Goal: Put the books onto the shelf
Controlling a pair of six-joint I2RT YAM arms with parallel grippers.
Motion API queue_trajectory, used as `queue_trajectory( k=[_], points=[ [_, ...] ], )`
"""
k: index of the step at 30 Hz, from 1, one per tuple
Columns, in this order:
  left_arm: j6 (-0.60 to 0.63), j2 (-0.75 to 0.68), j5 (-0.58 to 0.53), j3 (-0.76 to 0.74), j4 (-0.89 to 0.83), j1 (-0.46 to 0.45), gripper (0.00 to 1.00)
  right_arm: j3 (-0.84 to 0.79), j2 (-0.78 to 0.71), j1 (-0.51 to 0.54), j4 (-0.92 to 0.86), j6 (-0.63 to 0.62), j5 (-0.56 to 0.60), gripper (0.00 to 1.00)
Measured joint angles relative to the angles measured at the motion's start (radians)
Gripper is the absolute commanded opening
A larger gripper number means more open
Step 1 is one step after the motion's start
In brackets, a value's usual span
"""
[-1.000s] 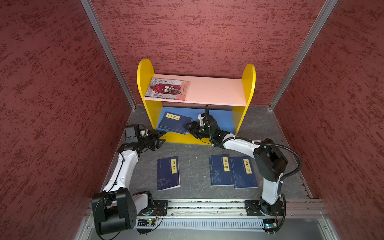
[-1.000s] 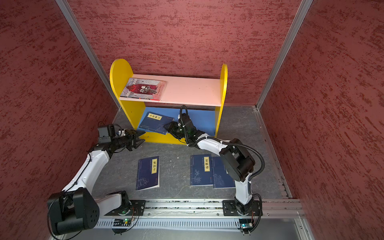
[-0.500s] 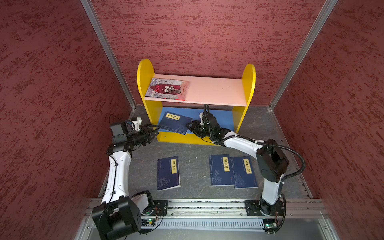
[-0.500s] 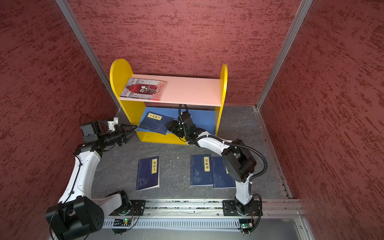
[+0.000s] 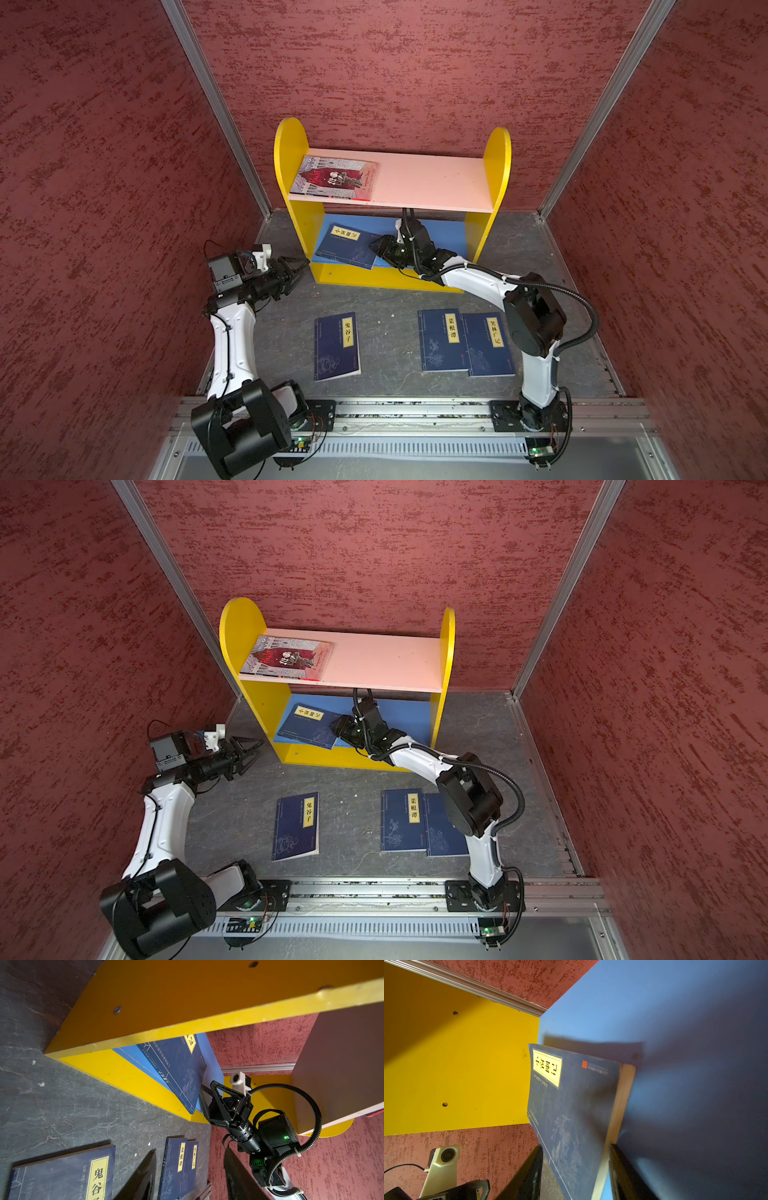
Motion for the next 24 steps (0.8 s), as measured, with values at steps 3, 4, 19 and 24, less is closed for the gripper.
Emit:
queue_trajectory(
  k=[3, 4, 19, 24],
  points=[
    [0.008, 0.011, 0.0, -0.002, 0.0, 0.001, 0.53, 0.012, 0.009, -0.002, 0.0, -0.003, -0.004, 0.52],
    [0.01, 0.012, 0.0, -0.003, 0.0, 0.002, 0.53, 0.018, 0.014, -0.003, 0.0, -0.003, -0.008, 0.52],
    [0.011, 0.026, -0.003, -0.008, 0.0, 0.002, 0.54, 0.135, 0.103, -0.025, -0.008, -0.034, -0.068, 0.52],
    [0.011, 0.029, -0.004, -0.01, 0.0, 0.002, 0.54, 0.165, 0.119, -0.033, -0.016, -0.041, -0.083, 0.52]
  ],
)
